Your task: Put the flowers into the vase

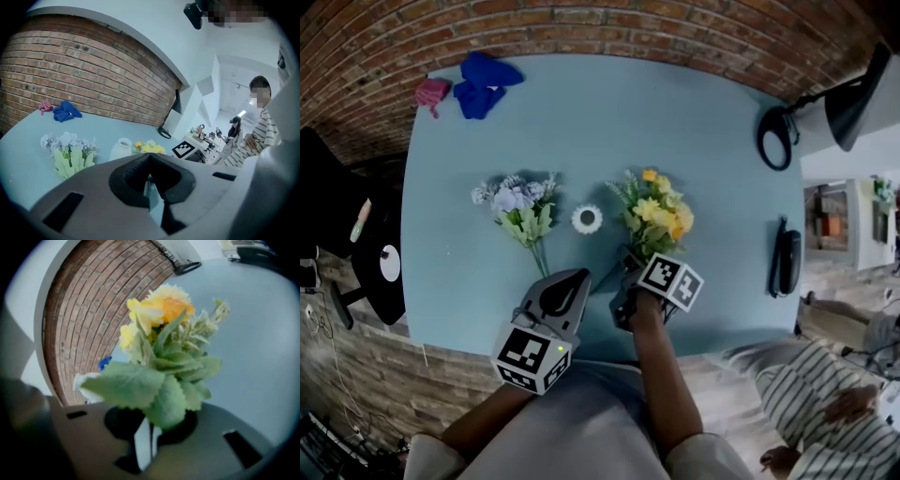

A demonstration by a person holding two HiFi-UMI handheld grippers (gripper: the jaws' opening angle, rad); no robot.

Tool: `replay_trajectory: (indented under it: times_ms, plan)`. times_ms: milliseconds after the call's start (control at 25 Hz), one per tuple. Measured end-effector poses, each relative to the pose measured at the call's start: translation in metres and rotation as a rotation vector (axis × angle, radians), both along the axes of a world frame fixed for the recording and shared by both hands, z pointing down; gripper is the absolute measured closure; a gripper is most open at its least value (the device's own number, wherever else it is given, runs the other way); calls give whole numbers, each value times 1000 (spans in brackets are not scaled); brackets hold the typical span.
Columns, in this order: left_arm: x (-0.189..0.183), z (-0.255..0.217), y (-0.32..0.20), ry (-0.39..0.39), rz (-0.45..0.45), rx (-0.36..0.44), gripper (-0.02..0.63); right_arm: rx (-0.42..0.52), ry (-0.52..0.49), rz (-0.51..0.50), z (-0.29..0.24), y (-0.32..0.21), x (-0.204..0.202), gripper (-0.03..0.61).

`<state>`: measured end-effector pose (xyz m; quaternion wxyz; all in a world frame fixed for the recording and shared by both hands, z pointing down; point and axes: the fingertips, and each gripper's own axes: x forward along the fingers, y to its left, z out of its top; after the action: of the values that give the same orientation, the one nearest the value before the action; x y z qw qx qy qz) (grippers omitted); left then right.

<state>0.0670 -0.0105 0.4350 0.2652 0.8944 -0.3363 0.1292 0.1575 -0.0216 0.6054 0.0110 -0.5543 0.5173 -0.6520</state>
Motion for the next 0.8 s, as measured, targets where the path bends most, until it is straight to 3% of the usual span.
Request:
replay_trajectory:
  times_ms: [400, 800]
  plan:
    - [2, -3, 3, 8, 8, 7, 598, 74, -9, -20, -16, 0, 1, 534]
    - [1, -8, 6, 18, -4, 13, 598, 192, 77, -65, -53, 2, 9, 539]
